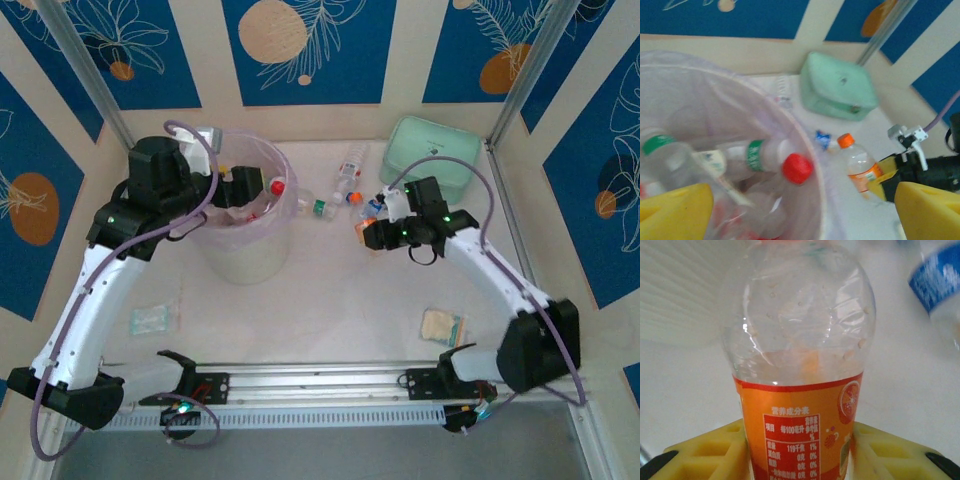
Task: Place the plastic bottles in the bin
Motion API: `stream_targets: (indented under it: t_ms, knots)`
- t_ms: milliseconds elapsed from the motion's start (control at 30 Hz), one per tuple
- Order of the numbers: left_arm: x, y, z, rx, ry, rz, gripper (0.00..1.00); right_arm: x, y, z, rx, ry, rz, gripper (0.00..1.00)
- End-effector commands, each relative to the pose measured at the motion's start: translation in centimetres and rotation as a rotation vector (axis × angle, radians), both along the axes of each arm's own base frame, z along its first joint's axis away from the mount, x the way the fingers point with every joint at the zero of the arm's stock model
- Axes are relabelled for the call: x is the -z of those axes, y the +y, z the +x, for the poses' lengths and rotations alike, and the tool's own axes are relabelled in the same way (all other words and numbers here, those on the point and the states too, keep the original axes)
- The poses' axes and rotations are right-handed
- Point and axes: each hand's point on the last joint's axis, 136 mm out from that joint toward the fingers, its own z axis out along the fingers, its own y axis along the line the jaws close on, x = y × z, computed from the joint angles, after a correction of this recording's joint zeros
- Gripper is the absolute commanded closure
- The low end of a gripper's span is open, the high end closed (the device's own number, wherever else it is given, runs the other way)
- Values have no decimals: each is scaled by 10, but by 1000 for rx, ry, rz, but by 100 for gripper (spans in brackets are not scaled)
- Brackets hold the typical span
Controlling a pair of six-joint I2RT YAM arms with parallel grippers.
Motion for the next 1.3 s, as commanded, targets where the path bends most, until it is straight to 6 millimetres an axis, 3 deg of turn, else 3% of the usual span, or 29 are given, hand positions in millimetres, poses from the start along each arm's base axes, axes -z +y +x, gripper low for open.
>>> stream_targets:
  t_ms: [0, 67, 167, 367, 633, 733, 1033, 1133, 1233, 1267]
  knots:
    - [-35, -30, -10, 132, -18, -222, 7, -62, 26, -15, -76, -150, 211, 62]
    - [-45, -46, -11, 180, -19, -277, 8, -95, 33, -26, -110, -236, 298, 63]
    - [-43, -70, -13, 227, -12, -258, 9, -121, 40, -41, -159, -273, 368, 62]
    - [-26, -117, -15, 321, 32, -244, 9, -139, 62, -62, -247, -301, 388, 63]
    - [-8, -151, -20, 388, 70, -209, 18, -155, 81, -72, -310, -346, 419, 63]
    - [-6, -152, -21, 390, 72, -195, 28, -159, 85, -72, -322, -348, 429, 63]
    - [-5, -153, -17, 378, 72, -180, 68, -158, 89, -64, -318, -347, 419, 62]
    - [-12, -149, -14, 359, 48, -167, 75, -159, 88, -62, -308, -347, 406, 46]
    - [-27, -137, -7, 324, 1, -145, 79, -159, 79, -56, -264, -359, 364, 5]
    - [-34, -130, -3, 302, -17, -136, 81, -158, 73, -54, -240, -364, 345, 1]
